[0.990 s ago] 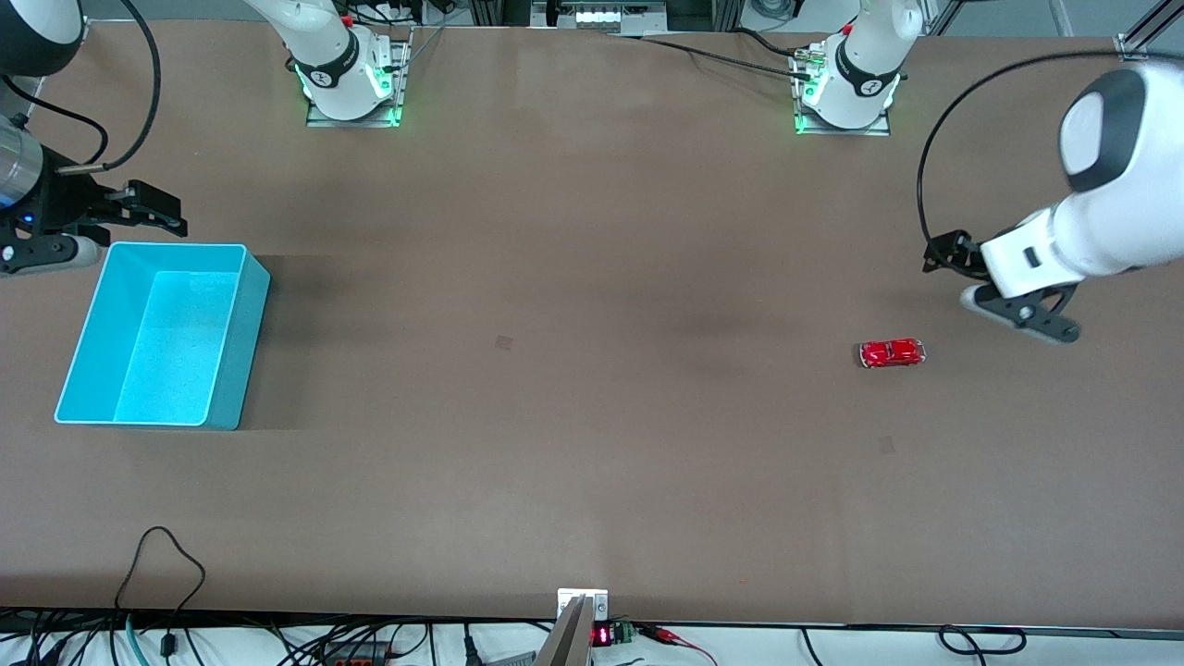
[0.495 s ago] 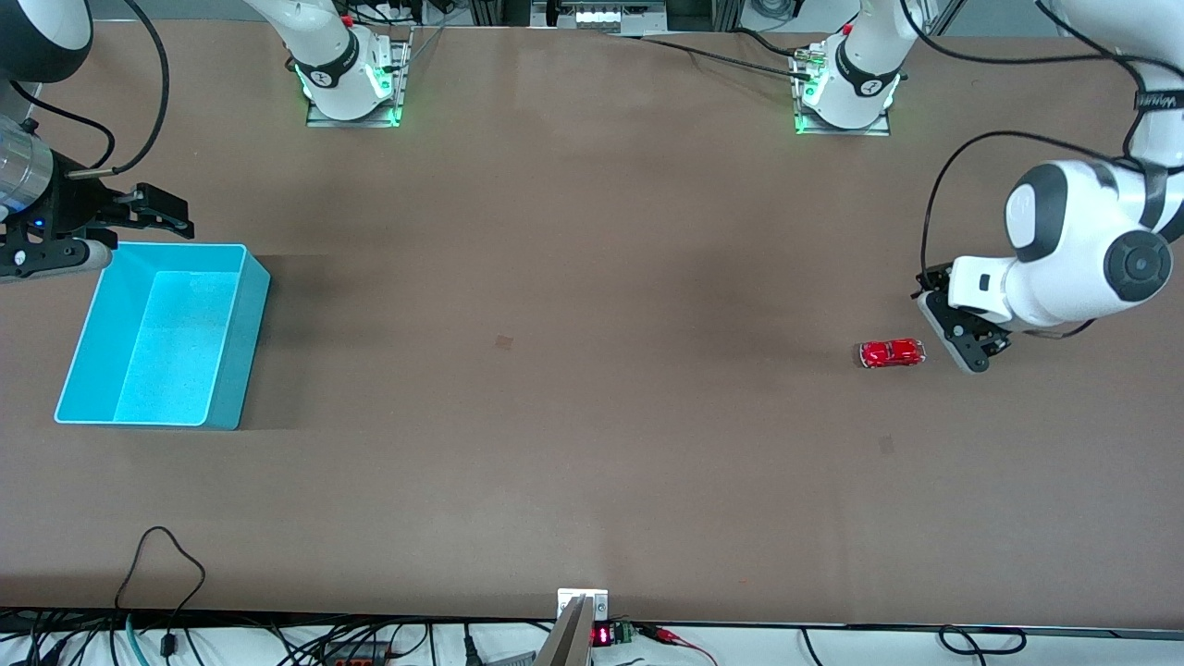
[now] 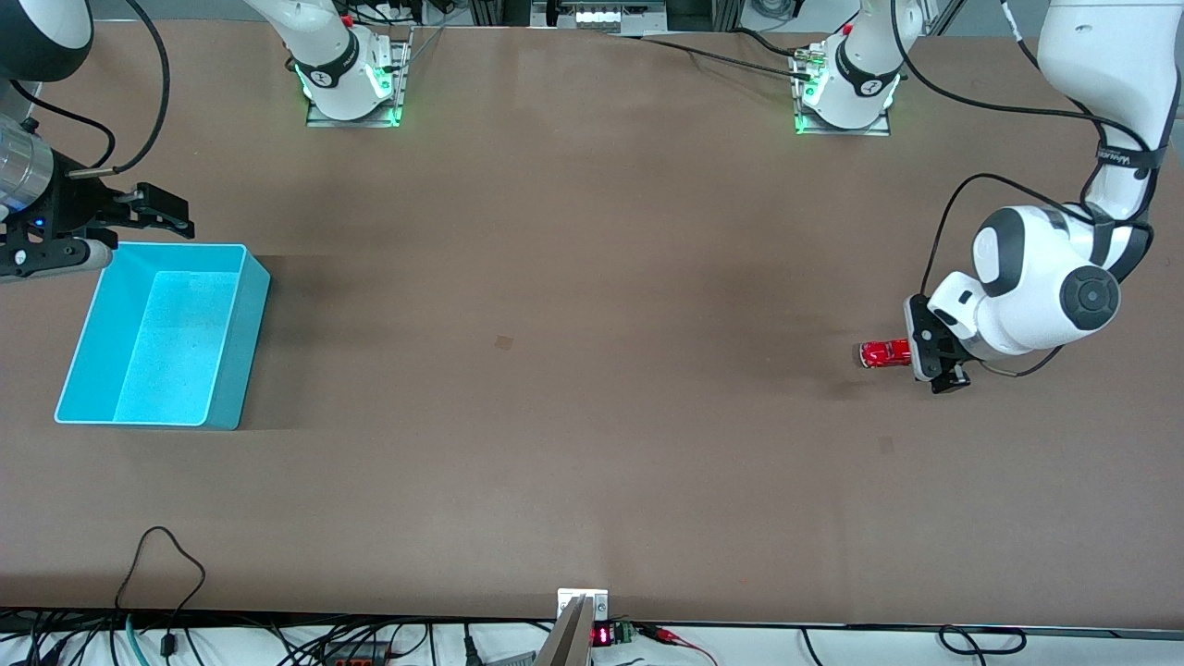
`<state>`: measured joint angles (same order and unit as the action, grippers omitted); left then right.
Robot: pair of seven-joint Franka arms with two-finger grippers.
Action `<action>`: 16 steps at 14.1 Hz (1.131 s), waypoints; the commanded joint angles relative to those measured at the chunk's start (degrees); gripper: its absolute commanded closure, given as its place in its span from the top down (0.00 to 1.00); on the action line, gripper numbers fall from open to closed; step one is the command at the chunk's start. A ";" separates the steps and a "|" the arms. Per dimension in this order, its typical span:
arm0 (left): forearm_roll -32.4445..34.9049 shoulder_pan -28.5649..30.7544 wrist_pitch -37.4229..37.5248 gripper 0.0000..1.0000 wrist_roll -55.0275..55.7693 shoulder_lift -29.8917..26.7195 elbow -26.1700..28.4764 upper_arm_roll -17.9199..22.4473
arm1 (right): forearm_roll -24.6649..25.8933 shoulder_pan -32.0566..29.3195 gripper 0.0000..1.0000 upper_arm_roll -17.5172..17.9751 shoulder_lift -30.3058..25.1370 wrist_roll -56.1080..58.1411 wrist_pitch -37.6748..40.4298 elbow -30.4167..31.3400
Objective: Wind red beetle toy and store in blue box
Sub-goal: 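Lower the left gripper and close it on the red car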
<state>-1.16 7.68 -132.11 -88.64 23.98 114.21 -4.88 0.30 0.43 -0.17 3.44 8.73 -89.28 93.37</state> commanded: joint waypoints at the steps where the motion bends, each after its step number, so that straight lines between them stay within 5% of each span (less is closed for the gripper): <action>1: 0.98 0.41 -7.34 1.00 -1.97 -0.86 5.30 -0.39 | -0.38 0.18 1.00 0.00 -0.36 0.32 0.42 -0.21; 8: 0.98 1.11 -17.11 0.99 -1.97 -0.77 12.08 -0.39 | -0.38 0.36 1.00 0.00 -0.36 0.23 0.42 -0.21; 11: 0.98 1.11 -19.77 0.81 -1.97 -0.60 13.41 -0.39 | -0.47 0.36 1.00 0.00 -0.36 -0.03 0.42 -0.21; 12: 0.89 1.11 -19.77 0.61 -1.97 -0.68 13.41 -0.39 | -0.47 0.36 1.00 0.00 -0.36 -0.29 0.42 -0.21; 16: 0.89 1.11 -19.77 0.38 -1.97 -0.69 13.41 -0.30 | -0.47 0.44 1.00 0.00 -0.36 -0.47 0.42 -0.21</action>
<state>-1.15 8.17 -151.32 -89.65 24.12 126.72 -4.90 0.29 0.63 -0.13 3.44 8.72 -89.28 93.37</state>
